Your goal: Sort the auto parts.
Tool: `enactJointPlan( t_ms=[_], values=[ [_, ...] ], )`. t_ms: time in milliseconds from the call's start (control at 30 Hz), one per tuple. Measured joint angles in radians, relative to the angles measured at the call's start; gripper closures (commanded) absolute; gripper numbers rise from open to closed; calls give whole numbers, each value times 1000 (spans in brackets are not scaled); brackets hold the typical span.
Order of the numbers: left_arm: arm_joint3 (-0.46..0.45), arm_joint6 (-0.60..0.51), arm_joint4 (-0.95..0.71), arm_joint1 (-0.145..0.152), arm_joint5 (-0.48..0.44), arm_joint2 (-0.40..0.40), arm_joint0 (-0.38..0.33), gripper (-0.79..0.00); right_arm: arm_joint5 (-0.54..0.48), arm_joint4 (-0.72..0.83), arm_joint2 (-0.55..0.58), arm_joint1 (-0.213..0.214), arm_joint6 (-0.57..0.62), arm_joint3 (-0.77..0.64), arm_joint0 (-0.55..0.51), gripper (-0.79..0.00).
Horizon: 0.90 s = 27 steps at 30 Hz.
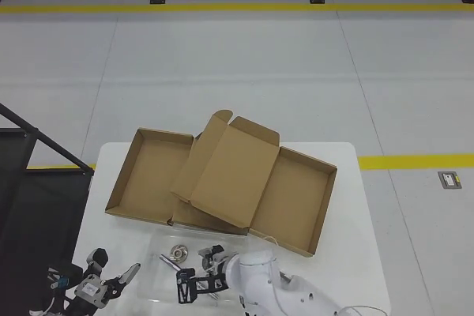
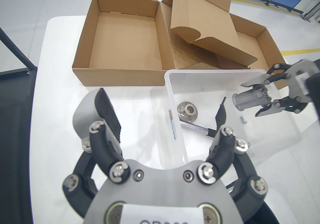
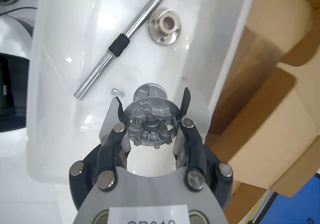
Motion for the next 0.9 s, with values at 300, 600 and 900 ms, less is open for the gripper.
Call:
enactJointPlan(
  t_ms=[300,600,900],
  values=[
    [0,0,0,0,0,0,0,-785,-47,-294,165,109,-362,-427,-266,0],
    [0,0,0,0,0,0,0,-785,-47,-291,165,110,-362,-426,-265,0],
    [0,0,0,0,0,0,0,-785,110,-226,234,104,-441,-420,-273,0]
  ],
)
